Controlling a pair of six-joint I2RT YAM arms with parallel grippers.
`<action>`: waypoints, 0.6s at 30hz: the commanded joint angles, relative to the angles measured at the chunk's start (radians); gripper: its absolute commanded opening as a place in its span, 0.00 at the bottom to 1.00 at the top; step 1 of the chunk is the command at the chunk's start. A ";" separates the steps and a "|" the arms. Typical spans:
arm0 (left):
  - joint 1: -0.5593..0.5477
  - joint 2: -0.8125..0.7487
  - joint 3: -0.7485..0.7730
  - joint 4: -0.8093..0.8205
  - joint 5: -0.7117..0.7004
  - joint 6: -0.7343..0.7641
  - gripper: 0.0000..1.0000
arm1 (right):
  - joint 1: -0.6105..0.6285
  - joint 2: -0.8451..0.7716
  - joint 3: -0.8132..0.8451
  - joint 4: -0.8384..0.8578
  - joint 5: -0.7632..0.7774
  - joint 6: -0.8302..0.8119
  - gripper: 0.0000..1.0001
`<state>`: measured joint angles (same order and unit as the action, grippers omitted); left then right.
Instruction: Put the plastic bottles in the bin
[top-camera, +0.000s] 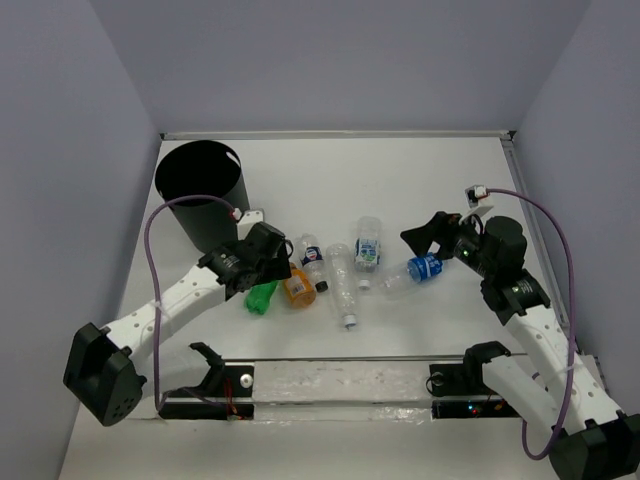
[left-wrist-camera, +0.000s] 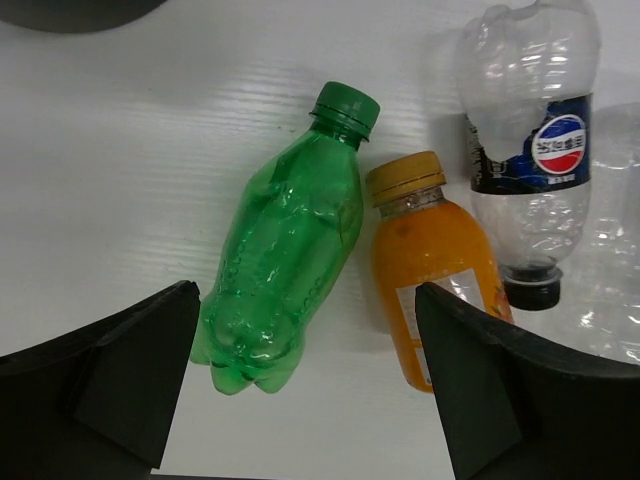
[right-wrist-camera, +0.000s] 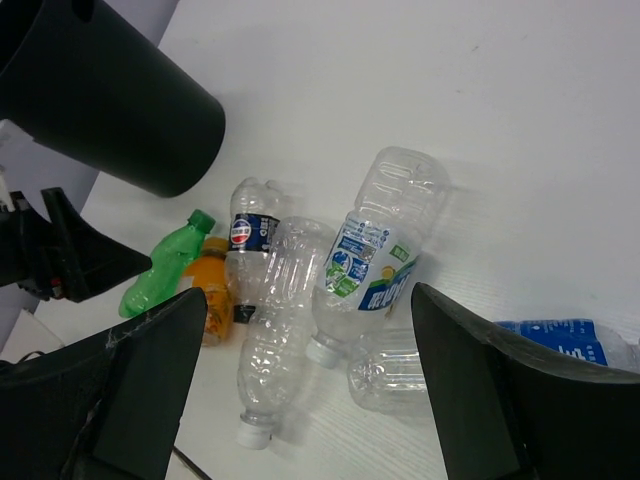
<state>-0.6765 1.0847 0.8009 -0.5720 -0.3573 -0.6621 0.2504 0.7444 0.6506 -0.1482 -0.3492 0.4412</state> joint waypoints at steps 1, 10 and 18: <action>0.006 0.092 0.038 0.004 -0.040 0.032 0.99 | 0.009 -0.010 -0.016 0.070 -0.020 -0.018 0.88; 0.040 0.236 -0.012 0.061 -0.085 0.044 0.99 | 0.018 -0.031 -0.025 0.072 -0.024 -0.018 0.87; 0.081 0.257 -0.042 0.122 -0.066 0.101 0.93 | 0.018 -0.025 -0.026 0.079 -0.039 -0.015 0.87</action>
<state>-0.6121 1.3357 0.7631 -0.4896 -0.3965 -0.6052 0.2630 0.7258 0.6296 -0.1337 -0.3679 0.4412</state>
